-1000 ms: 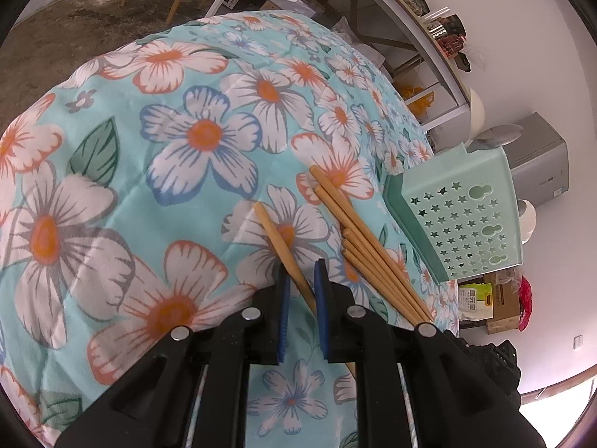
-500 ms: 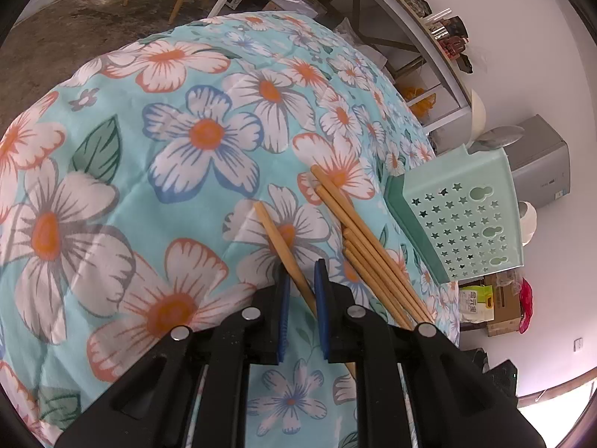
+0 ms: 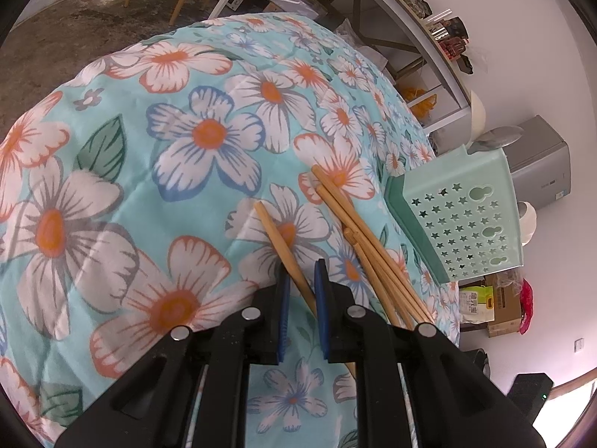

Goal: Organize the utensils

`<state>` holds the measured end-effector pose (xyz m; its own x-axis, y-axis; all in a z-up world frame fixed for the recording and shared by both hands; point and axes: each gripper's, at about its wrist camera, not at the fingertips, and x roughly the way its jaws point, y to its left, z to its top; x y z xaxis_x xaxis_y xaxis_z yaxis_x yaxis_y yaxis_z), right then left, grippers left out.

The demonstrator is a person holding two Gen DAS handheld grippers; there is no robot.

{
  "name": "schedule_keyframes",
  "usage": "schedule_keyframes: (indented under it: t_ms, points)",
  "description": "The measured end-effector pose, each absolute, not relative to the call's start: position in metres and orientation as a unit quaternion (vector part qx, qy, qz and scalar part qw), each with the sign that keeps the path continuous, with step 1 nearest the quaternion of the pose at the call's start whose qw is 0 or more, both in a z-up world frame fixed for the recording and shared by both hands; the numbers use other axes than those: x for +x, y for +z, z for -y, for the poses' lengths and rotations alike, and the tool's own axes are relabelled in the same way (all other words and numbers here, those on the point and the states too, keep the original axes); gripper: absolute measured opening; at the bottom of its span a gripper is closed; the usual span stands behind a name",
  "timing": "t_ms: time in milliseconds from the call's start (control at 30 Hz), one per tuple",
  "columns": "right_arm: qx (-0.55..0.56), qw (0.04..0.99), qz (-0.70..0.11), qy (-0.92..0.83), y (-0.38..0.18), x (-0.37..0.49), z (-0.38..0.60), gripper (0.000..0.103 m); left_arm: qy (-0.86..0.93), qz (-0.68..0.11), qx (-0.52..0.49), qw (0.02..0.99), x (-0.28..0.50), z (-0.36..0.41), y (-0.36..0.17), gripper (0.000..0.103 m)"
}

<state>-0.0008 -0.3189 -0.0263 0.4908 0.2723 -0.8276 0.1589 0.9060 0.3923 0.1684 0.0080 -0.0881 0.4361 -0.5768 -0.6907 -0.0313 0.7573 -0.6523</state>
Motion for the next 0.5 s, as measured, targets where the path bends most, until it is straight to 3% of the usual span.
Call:
schedule_keyframes:
  t_ms: [300, 500]
  points:
    - [0.123, 0.843, -0.523, 0.027, -0.058, 0.01, 0.309, 0.095, -0.171, -0.501, -0.304, 0.792, 0.166, -0.011, -0.087, 0.012]
    - [0.033, 0.852, -0.519, 0.056, -0.066, 0.007, 0.29, 0.095, -0.167, -0.499, -0.306, 0.793, 0.164, -0.016, -0.086, 0.012]
